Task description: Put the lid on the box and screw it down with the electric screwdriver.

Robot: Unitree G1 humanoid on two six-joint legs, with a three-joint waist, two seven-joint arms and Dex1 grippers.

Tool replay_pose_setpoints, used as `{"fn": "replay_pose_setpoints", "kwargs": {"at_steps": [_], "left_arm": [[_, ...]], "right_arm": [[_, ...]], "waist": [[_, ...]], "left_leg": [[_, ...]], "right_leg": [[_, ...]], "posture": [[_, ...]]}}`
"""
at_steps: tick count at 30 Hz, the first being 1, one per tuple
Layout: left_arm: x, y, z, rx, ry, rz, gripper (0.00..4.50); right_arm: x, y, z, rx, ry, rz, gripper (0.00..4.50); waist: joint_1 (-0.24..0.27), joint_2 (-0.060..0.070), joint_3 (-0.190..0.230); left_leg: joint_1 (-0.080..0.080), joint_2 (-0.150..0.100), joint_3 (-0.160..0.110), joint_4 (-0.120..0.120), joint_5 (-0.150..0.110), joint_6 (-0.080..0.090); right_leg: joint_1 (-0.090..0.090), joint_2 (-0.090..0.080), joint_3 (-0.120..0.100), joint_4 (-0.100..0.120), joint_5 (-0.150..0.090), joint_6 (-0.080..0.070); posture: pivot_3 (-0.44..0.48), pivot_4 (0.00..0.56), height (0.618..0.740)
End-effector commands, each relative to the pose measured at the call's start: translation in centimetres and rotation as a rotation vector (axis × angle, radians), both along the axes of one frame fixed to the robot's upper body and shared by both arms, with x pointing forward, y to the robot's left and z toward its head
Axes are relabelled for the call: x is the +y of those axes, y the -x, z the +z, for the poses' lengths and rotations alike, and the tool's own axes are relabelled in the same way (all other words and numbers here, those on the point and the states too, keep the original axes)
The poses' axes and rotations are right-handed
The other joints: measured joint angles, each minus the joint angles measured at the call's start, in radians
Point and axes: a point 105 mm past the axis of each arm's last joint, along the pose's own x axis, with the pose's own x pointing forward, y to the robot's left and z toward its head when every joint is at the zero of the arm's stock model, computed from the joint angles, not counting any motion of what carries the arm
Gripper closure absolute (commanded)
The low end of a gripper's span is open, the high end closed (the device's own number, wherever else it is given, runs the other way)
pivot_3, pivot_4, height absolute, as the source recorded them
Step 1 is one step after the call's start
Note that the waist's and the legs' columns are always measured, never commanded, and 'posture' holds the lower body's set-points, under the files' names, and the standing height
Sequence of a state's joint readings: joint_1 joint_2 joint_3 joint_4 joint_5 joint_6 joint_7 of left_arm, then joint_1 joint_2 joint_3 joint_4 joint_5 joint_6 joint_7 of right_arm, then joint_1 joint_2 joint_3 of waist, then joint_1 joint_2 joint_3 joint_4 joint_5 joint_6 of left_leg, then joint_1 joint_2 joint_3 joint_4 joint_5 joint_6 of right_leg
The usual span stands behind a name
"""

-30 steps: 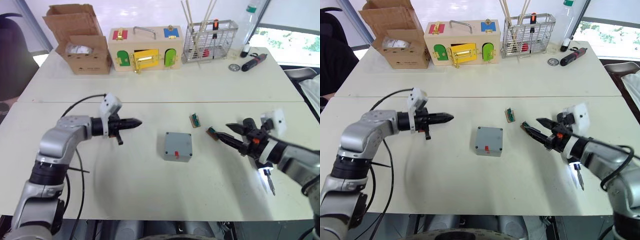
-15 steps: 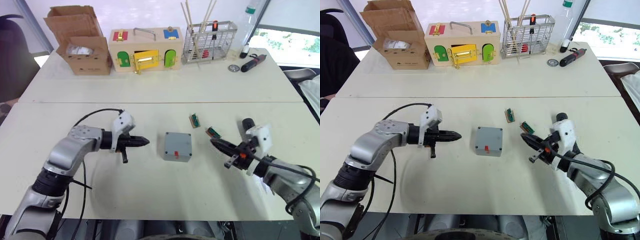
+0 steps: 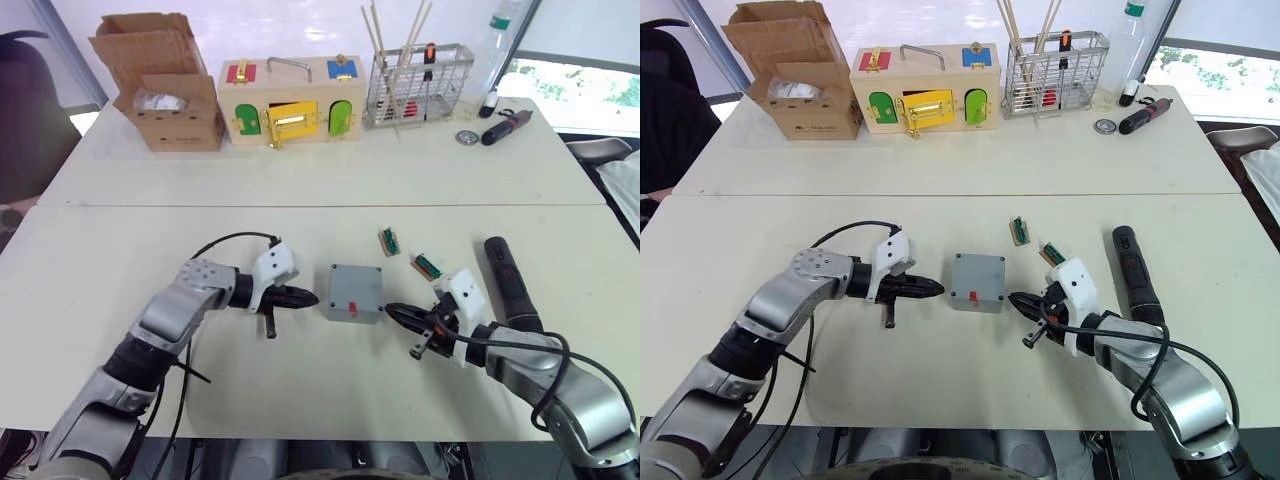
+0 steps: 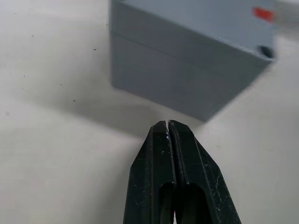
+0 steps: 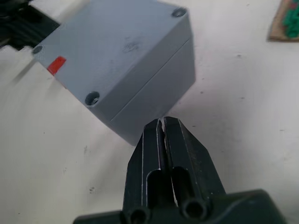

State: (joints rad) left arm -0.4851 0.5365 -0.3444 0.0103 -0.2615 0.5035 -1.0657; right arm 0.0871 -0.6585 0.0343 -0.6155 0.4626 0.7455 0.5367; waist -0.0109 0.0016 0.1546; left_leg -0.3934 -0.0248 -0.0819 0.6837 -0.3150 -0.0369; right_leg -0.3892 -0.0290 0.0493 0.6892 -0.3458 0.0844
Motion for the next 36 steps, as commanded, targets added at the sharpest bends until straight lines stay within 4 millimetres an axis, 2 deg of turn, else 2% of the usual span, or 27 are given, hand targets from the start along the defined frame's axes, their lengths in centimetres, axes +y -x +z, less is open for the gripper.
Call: {"fn": "replay_pose_setpoints", "kwargs": {"at_steps": [1, 11, 15, 20, 26, 30, 36], "left_arm": [[-0.8, -0.7, 1.0, -0.054, 0.035, -0.011, 4.5], [-2.2, -2.6, 1.4, -0.112, 0.044, -0.011, 4.5], [-2.5, -3.1, 1.2, -0.128, 0.034, -0.021, 4.5], [-2.2, -3.5, 1.1, -0.139, 0.016, -0.027, 4.5], [0.4, -4.7, 1.7, -0.154, -0.01, 0.06, 4.5], [2.1, -3.9, 1.8, -0.122, -0.017, 0.071, 4.5], [2.9, -0.4, 1.0, -0.024, -0.048, 0.019, 4.5]], "right_arm": [[1.3, 0.3, 0.8, -0.021, -0.024, 0.051, 4.46], [4.0, 1.0, 0.8, 0.013, -0.068, 0.118, 4.46], [4.5, 1.5, 0.8, 0.029, -0.068, 0.138, 4.46], [3.5, 1.6, 0.8, 0.028, -0.028, 0.116, 4.46], [1.5, 1.7, 2.2, 0.019, -0.013, 0.098, 4.46], [-0.2, 0.6, 2.7, -0.008, 0.026, 0.057, 4.46], [-0.9, -1.5, 2.4, -0.048, 0.055, 0.035, 4.46]], "waist": [[0.0, 0.0, 0.0], [0.0, 0.0, 0.0], [-0.002, 0.0, 0.0], [-0.001, 0.0, 0.0], [-0.002, 0.0, 0.0], [-0.003, 0.0, 0.0], [-0.003, 0.0, 0.0]], "left_leg": [[0.0, 0.0, 0.0, 0.0, 0.0, 0.0], [0.0, 0.0, 0.0, 0.0, 0.0, 0.0], [0.0, 0.0, 0.0, 0.0, 0.0, 0.0], [0.0, 0.0, 0.0, 0.0, 0.0, 0.0], [0.0, 0.0, 0.0, 0.0, 0.0, 0.0], [0.0, 0.0, -0.001, 0.0, 0.0, 0.0], [0.0, 0.0, 0.0, -0.001, 0.0, 0.0]], "right_leg": [[0.0, 0.0, 0.0, 0.0, 0.0, 0.0], [0.0, 0.0, 0.0, 0.0, 0.0, 0.0], [0.0, 0.0, 0.0, 0.0, 0.0, 0.0], [0.0, 0.0, 0.0, 0.0, 0.0, 0.0], [0.0, 0.0, 0.0, 0.0, 0.0, 0.0], [0.0, 0.001, 0.0, 0.0, 0.0, 0.0], [0.0, 0.0, 0.0, 0.0, 0.0, 0.0]], "posture": [[0.0, 0.15, 0.74], [0.0, 0.15, 0.74], [0.0, 0.15, 0.74], [0.0, 0.15, 0.74], [0.0, 0.15, 0.74], [0.0, 0.15, 0.74], [0.0, 0.15, 0.74]]}}
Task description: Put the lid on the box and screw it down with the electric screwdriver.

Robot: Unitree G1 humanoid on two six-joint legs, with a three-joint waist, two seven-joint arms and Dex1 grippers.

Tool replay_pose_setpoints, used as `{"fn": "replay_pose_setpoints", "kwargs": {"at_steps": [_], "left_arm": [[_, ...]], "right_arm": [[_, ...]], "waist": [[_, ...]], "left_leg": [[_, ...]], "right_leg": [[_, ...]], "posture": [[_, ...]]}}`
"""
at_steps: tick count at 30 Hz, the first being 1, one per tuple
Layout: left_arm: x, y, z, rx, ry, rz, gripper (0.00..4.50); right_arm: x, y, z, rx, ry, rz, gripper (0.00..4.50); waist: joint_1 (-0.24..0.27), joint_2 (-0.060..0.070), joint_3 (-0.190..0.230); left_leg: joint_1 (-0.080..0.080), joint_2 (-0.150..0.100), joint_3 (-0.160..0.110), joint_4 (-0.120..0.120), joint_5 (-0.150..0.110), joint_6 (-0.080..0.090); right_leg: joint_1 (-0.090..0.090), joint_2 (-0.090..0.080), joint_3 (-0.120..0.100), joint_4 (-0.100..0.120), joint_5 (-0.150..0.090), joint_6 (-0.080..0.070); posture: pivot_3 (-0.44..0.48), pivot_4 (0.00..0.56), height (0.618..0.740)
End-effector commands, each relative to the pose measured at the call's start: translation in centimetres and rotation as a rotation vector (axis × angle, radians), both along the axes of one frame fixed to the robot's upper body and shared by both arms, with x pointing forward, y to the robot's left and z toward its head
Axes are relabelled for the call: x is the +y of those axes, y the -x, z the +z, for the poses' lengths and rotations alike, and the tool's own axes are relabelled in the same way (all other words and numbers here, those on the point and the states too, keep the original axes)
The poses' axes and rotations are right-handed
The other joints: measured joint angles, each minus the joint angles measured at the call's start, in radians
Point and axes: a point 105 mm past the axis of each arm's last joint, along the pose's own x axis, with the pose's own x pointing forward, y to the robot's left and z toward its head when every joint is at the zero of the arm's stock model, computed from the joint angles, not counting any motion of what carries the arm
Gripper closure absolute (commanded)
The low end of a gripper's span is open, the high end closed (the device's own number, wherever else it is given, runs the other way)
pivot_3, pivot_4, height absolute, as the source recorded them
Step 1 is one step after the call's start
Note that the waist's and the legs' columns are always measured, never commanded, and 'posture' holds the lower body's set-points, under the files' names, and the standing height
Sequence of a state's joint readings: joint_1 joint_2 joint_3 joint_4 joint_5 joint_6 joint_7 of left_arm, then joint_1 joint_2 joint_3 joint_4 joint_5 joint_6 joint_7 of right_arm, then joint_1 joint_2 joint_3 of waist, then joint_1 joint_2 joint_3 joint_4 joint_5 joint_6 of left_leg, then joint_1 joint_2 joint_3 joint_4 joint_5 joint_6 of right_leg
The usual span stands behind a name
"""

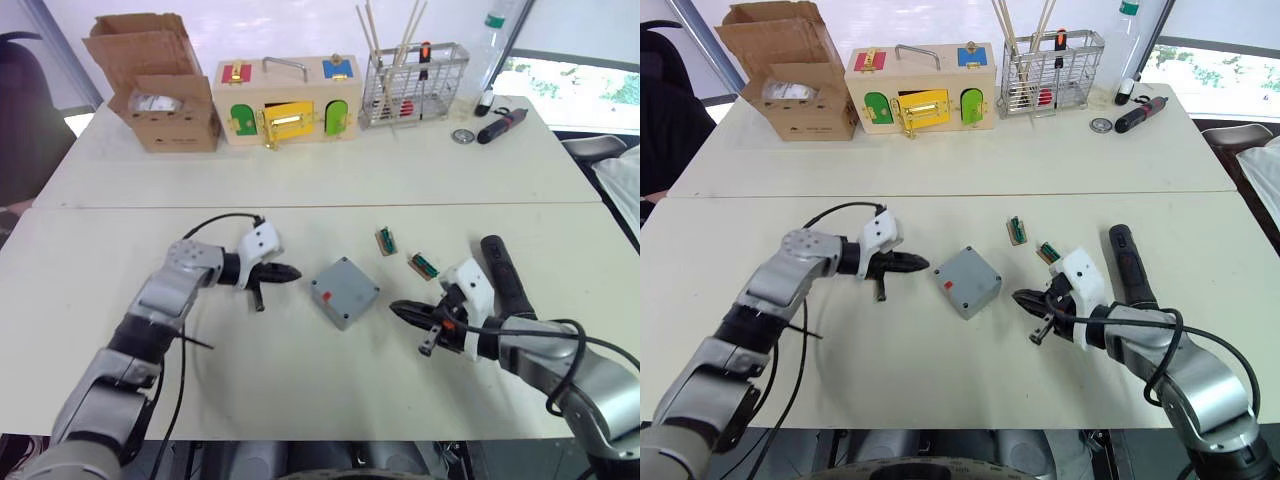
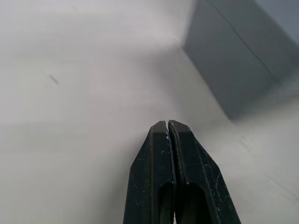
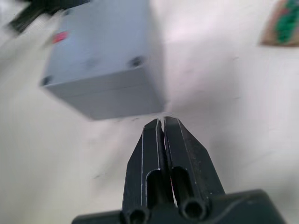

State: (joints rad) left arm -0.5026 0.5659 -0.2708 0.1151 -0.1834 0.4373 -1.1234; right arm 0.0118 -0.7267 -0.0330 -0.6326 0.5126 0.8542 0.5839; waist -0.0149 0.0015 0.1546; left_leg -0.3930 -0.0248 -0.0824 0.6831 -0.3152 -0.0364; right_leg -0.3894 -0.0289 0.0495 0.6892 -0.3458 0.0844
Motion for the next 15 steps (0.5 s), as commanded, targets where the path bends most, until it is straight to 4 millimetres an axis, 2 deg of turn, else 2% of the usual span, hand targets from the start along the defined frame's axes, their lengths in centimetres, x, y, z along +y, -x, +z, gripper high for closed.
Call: {"fn": "replay_pose_setpoints", "kwargs": {"at_steps": [1, 7, 15], "left_arm": [[-0.2, 1.8, 0.9, 0.027, 0.006, -0.052, 4.5], [-0.9, 3.1, 0.7, 0.069, 0.027, -0.049, 4.5], [-2.5, 3.5, 0.2, 0.077, 0.038, -0.069, 4.5]], "right_arm": [[0.2, -1.1, 0.6, -0.061, 0.012, 0.022, 4.46], [0.1, -2.9, 0.2, -0.095, 0.054, 0.03, 4.46], [0.3, -3.8, 0.2, -0.115, 0.06, 0.062, 4.46]], "waist": [[0.003, 0.0, 0.0], [0.004, 0.0, 0.0], [0.002, 0.0, 0.0]], "left_leg": [[0.0, 0.0, 0.0, 0.0, 0.0, 0.0], [0.0, 0.0, 0.0, 0.0, 0.0, 0.0], [0.0, 0.0, 0.0, 0.0, 0.0, 0.0]], "right_leg": [[0.0, 0.0, 0.0, 0.0, 0.0, 0.0], [0.0, -0.001, 0.0, 0.0, 0.0, 0.0], [0.0, 0.0, 0.0, 0.0, 0.0, 0.0]], "posture": [[0.0, 0.15, 0.74], [0.0, 0.15, 0.74], [0.0, 0.15, 0.74]]}}
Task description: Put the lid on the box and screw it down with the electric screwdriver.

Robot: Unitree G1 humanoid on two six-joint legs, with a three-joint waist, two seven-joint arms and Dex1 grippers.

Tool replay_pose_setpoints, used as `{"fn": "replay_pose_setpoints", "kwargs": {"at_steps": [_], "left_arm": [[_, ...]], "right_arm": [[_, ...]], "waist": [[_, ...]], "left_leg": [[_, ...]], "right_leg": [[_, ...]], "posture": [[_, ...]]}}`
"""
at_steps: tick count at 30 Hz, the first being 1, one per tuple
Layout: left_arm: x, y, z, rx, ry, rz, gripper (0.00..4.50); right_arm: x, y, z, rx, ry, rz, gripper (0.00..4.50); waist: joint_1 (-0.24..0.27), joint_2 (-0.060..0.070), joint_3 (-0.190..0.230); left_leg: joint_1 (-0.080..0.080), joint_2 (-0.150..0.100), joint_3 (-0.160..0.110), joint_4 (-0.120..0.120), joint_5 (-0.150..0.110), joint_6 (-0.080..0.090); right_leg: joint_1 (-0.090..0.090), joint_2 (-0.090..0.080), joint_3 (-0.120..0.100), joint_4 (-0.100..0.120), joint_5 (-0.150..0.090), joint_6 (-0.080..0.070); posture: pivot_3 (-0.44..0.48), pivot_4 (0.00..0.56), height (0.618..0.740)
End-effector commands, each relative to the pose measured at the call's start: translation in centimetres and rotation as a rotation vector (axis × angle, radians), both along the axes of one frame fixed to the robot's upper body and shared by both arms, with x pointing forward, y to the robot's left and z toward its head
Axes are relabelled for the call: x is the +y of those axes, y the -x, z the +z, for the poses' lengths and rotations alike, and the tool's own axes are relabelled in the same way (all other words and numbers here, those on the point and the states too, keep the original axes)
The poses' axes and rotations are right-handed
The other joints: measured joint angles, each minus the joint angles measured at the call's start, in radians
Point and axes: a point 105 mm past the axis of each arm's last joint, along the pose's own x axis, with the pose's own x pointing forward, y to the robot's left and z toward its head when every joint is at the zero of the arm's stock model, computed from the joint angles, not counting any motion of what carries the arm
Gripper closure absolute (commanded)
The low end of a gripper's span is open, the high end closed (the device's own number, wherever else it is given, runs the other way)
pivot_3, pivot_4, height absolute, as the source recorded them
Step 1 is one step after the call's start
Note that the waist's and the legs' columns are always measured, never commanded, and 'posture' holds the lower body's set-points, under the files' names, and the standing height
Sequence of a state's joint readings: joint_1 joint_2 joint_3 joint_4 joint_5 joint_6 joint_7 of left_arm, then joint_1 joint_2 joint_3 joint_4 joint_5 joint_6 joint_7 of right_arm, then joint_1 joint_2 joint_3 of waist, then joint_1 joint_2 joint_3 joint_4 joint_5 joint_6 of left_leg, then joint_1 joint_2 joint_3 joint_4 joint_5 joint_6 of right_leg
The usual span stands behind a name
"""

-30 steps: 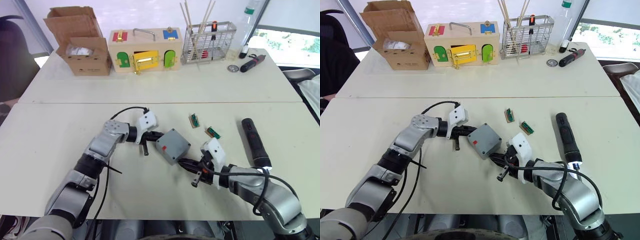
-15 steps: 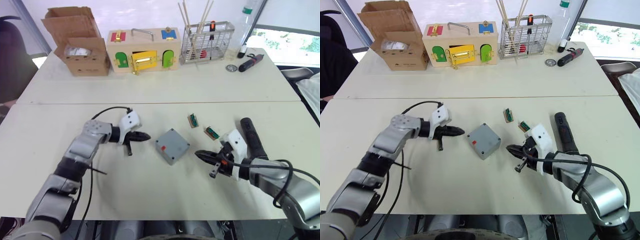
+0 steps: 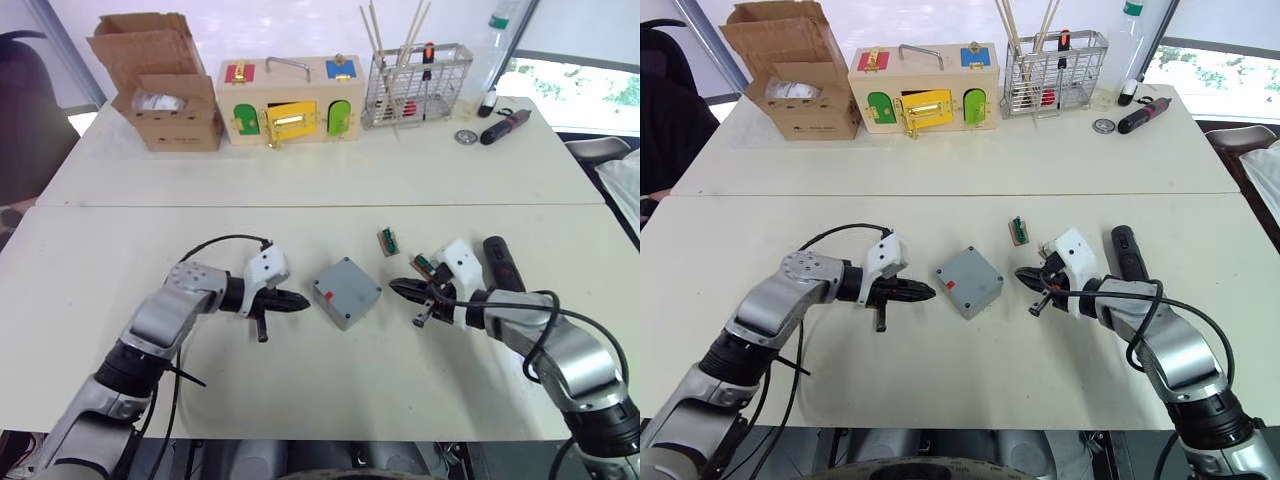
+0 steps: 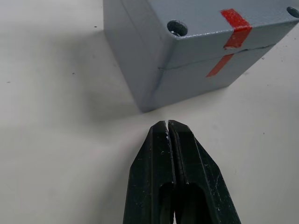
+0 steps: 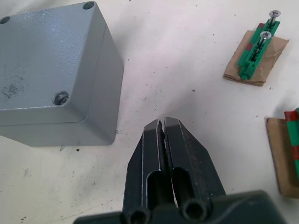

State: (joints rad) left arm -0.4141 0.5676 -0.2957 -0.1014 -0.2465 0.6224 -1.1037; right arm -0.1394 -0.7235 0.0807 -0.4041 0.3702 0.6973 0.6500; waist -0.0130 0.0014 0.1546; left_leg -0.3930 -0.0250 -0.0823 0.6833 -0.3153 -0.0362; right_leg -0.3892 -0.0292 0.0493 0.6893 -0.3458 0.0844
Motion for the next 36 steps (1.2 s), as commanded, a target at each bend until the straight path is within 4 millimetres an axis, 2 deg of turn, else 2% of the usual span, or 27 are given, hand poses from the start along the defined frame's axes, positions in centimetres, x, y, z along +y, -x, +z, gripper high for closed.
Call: {"fn": "replay_pose_setpoints", "kwargs": {"at_steps": [1, 9, 21, 30, 36], "left_arm": [[-0.7, 0.4, 0.4, -0.026, 0.008, -0.028, 4.5], [-0.9, 0.6, 0.1, -0.022, 0.006, -0.031, 4.5], [-1.9, -0.2, 0.3, -0.065, 0.009, -0.041, 4.5], [-1.9, -0.2, 0.0, -0.088, -0.009, -0.056, 4.5], [-1.8, -0.4, 0.2, -0.092, -0.015, -0.059, 4.5]], "right_arm": [[0.8, -0.3, 0.9, -0.048, -0.011, 0.038, 4.46], [2.1, -0.4, 0.8, -0.059, -0.031, 0.066, 4.46], [2.5, 0.6, 0.1, -0.035, -0.037, 0.081, 4.46], [3.4, 1.8, -0.2, -0.01, -0.061, 0.097, 4.46], [3.7, 1.9, -0.2, -0.007, -0.066, 0.099, 4.46]], "waist": [[-0.001, 0.0, 0.0], [0.001, 0.0, 0.0], [0.001, 0.0, 0.0], [0.001, 0.0, 0.0], [0.001, 0.0, 0.0]], "left_leg": [[0.0, 0.0, 0.0, 0.0, 0.0, 0.0], [0.0, 0.0, 0.0, 0.0, 0.0, 0.0], [0.0, 0.0, 0.0, 0.0, 0.0, 0.0], [0.0, 0.0, 0.0, 0.0, 0.0, 0.0], [0.0, 0.0, 0.0, 0.0, 0.0, 0.0]], "right_leg": [[0.0, 0.0, 0.0, 0.0, 0.0, 0.0], [0.0, 0.0, 0.0, 0.0, 0.0, 0.0], [0.0, 0.0, 0.0, 0.0, 0.0, 0.0], [0.0, 0.0, 0.0, 0.0, 0.0, 0.0], [0.0, 0.0, 0.0, 0.0, 0.0, 0.0]], "posture": [[0.0, 0.15, 0.74], [0.0, 0.15, 0.74], [0.0, 0.15, 0.74], [0.0, 0.15, 0.74], [0.0, 0.15, 0.74]]}}
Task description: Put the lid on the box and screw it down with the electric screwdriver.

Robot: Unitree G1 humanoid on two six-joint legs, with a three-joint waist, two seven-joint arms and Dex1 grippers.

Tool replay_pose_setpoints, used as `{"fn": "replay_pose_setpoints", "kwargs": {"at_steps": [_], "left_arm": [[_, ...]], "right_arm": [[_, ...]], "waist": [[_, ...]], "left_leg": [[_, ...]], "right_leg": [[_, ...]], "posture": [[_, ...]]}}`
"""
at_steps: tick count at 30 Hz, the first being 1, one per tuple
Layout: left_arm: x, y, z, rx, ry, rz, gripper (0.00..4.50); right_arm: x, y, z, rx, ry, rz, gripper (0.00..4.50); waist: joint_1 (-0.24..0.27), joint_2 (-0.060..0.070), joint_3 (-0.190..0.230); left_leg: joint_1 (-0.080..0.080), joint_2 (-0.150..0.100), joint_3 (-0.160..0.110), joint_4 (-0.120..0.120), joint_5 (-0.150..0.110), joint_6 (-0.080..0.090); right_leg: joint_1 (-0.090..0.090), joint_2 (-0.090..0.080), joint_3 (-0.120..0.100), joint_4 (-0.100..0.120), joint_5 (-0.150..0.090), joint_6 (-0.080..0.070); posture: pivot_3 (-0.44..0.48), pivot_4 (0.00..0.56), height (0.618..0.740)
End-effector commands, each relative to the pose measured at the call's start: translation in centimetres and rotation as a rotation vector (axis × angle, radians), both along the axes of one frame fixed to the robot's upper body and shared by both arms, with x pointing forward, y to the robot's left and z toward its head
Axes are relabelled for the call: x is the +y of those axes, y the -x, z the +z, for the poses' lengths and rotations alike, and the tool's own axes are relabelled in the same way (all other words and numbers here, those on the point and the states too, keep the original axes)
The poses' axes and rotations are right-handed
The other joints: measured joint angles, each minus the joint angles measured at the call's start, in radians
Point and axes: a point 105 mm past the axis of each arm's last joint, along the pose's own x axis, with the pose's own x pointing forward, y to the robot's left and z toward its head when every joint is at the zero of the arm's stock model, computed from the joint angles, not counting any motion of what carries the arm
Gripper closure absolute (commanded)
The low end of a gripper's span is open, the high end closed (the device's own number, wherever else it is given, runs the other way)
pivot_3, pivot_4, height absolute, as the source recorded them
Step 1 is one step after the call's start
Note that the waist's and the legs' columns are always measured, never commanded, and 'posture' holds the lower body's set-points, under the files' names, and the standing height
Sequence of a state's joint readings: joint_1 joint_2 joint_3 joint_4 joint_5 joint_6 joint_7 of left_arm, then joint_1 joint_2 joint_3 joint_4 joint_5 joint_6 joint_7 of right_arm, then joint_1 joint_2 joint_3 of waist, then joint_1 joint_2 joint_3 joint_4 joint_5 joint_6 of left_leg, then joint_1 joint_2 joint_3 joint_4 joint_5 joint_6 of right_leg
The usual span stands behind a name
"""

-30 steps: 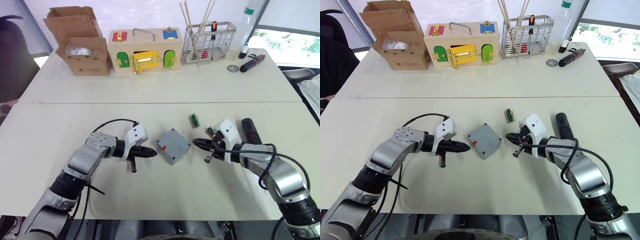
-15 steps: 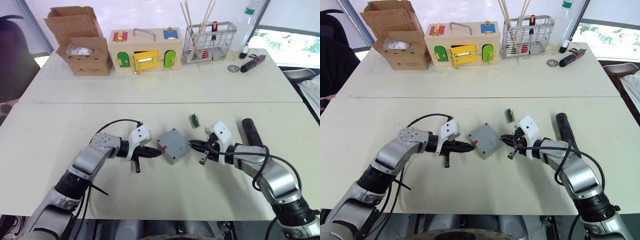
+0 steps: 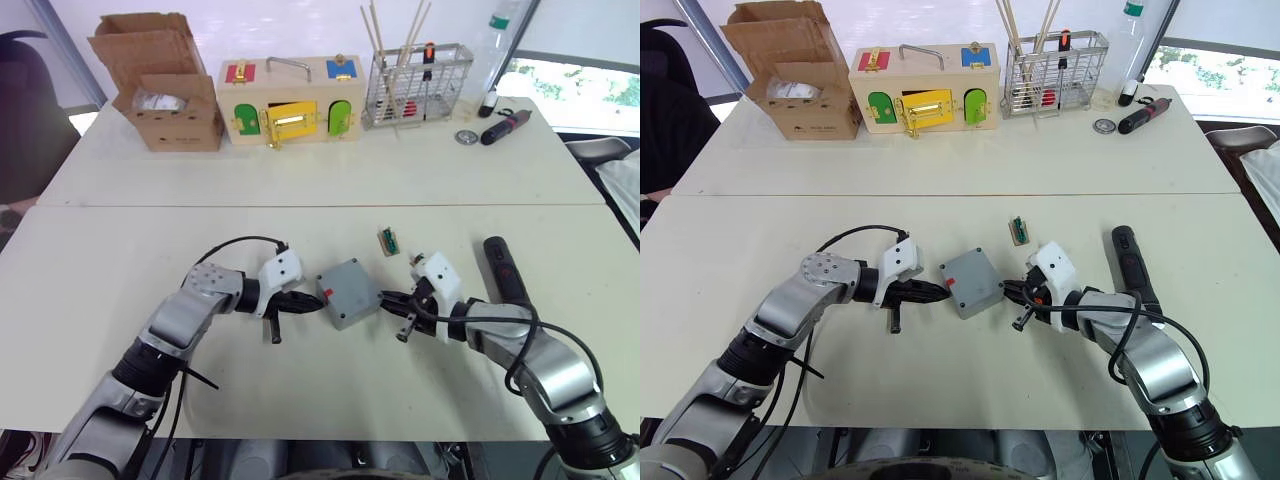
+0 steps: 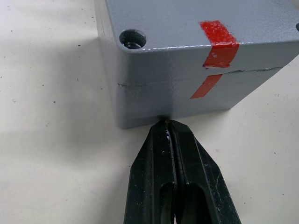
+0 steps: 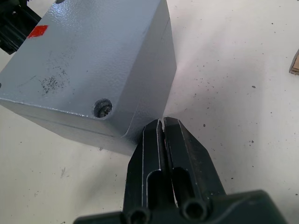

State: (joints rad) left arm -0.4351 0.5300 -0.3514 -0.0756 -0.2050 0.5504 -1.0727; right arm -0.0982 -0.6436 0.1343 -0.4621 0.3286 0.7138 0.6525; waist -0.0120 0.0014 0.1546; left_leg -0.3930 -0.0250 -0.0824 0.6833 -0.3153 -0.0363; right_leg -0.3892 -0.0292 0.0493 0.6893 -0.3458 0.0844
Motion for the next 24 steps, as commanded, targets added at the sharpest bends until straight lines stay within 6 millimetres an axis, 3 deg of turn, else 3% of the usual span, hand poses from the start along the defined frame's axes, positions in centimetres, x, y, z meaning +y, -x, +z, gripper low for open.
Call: {"fn": "replay_pose_setpoints", "kwargs": {"at_steps": [1, 14, 24], "left_arm": [[-0.1, -0.2, 0.5, -0.032, -0.006, -0.019, 4.5], [-0.1, -0.9, 0.5, -0.06, -0.013, -0.015, 4.5], [0.8, -0.7, 0.9, -0.033, -0.005, -0.006, 4.5]], "right_arm": [[1.2, 0.5, 1.0, -0.035, -0.031, 0.046, 4.46], [2.1, 2.3, 0.2, 0.032, -0.029, 0.088, 4.46], [0.4, 1.4, 0.8, 0.001, 0.022, 0.034, 4.46]], "waist": [[0.0, 0.0, 0.0], [0.0, 0.0, 0.0], [0.0, 0.0, 0.0]], "left_leg": [[0.0, 0.0, 0.0, 0.0, 0.0, 0.0], [0.0, 0.0, 0.0, 0.0, 0.0, 0.0], [0.0, 0.0, 0.0, 0.0, 0.0, 0.0]], "right_leg": [[0.0, 0.0, 0.0, 0.0, 0.0, 0.0], [0.0, 0.0, 0.0, 0.0, 0.0, 0.0], [0.0, 0.0, 0.0, 0.0, 0.0, 0.0]], "posture": [[0.0, 0.15, 0.74], [0.0, 0.15, 0.74], [0.0, 0.15, 0.74]]}}
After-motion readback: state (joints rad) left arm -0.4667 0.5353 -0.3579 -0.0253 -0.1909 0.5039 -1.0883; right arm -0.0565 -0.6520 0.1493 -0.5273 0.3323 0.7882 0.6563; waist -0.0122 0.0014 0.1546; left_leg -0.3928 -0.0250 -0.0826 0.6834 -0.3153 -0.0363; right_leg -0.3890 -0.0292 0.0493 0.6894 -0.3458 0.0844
